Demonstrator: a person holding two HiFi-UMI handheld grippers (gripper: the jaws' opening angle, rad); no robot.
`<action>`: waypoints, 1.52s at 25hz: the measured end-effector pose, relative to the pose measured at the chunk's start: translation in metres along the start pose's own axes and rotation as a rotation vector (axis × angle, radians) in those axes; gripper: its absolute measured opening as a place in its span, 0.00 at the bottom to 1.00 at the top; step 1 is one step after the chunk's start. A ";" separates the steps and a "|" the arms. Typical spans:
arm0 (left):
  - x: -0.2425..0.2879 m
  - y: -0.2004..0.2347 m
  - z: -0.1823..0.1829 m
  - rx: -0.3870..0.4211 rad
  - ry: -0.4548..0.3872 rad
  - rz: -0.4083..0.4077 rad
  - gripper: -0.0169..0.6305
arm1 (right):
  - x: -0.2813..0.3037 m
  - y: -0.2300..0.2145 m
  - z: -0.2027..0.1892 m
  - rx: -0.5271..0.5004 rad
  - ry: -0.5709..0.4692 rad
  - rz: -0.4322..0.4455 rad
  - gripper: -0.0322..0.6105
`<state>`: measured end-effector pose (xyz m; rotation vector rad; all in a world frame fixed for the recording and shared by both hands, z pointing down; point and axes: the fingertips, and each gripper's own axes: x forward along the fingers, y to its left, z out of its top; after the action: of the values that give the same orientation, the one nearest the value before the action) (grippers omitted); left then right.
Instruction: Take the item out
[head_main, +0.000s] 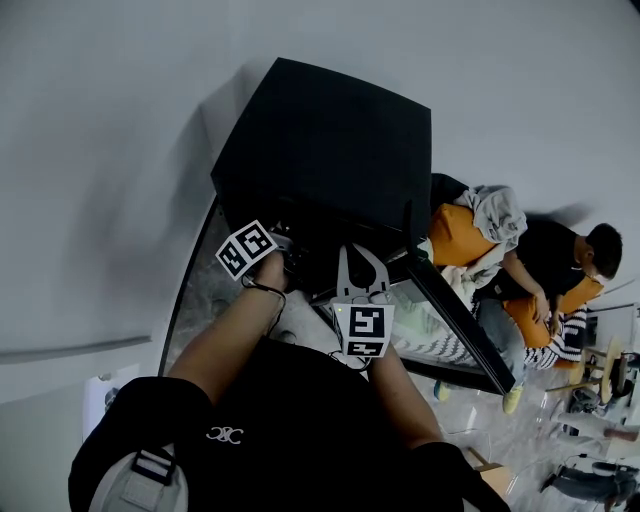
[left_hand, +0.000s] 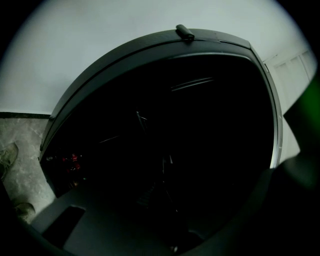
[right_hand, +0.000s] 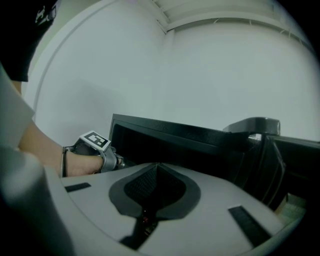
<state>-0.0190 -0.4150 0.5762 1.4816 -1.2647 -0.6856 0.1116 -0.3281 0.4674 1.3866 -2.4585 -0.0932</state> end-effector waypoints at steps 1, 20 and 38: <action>-0.001 0.000 0.000 -0.001 0.000 0.002 0.13 | 0.000 0.001 0.000 -0.001 -0.001 0.002 0.06; -0.054 0.006 -0.018 0.014 0.045 0.012 0.13 | 0.022 0.022 -0.011 -0.097 0.117 0.084 0.06; -0.078 0.011 -0.027 0.010 0.077 0.016 0.13 | 0.064 0.038 -0.075 -0.750 0.501 0.213 0.21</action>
<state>-0.0214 -0.3319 0.5805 1.4908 -1.2207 -0.6069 0.0722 -0.3546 0.5618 0.7077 -1.8367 -0.4933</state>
